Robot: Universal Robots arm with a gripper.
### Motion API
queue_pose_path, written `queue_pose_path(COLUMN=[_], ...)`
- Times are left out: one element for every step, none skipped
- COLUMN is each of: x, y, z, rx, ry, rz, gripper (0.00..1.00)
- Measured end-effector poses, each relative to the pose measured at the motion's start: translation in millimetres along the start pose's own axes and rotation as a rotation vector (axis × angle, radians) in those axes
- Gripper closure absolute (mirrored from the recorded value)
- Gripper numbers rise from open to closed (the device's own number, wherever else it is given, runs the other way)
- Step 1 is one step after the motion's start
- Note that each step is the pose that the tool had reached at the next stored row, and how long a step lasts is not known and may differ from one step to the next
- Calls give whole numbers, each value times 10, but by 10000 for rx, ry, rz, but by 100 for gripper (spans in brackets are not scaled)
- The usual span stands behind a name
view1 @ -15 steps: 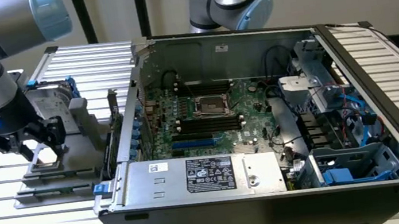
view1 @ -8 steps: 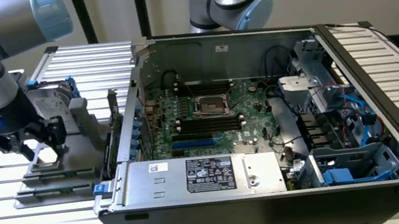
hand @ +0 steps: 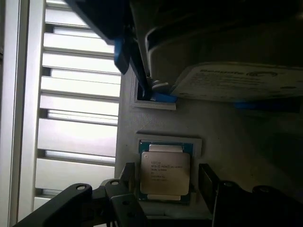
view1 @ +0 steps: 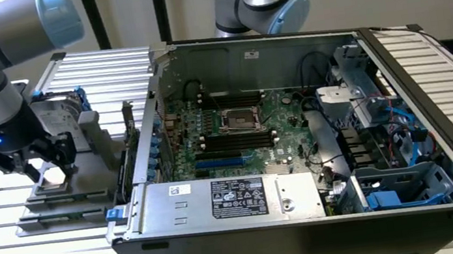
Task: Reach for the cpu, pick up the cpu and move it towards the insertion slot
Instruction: 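Pick up the cpu and move it towards the insertion slot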
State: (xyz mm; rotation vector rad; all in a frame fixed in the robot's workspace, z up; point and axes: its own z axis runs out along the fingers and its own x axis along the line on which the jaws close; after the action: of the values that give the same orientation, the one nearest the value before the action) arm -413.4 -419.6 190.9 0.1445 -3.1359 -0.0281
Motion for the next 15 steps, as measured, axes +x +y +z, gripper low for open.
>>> queue_pose_path(x=[0, 0, 0, -1, -1, -1, -1, -1, -1, -1, -2, -3, -3, -4, -4], y=[2, 3, 5, 7, 9, 12, 14, 16, 19, 23, 26, 30, 36, 41, 46], z=[4, 8, 12, 15, 18, 22, 24, 26, 28, 30, 30, 30, 31, 31, 31], rx=[0, 0, 0, 0, 0, 0, 1, 3, 8, 18, 35, 56, 82, 102, 126], ry=[0, 0, 0, 1, 1, 0, 1, 2, 3, 5, 10, 17, 22, 28, 33], rz=[0, 0, 0, 0, 0, 1, 1, 0, 1, 1, 1, 0, 0, 2, 1], gripper=[35, 35, 35, 35, 35, 35, 35, 35, 35, 35, 35, 35, 35, 35, 35])
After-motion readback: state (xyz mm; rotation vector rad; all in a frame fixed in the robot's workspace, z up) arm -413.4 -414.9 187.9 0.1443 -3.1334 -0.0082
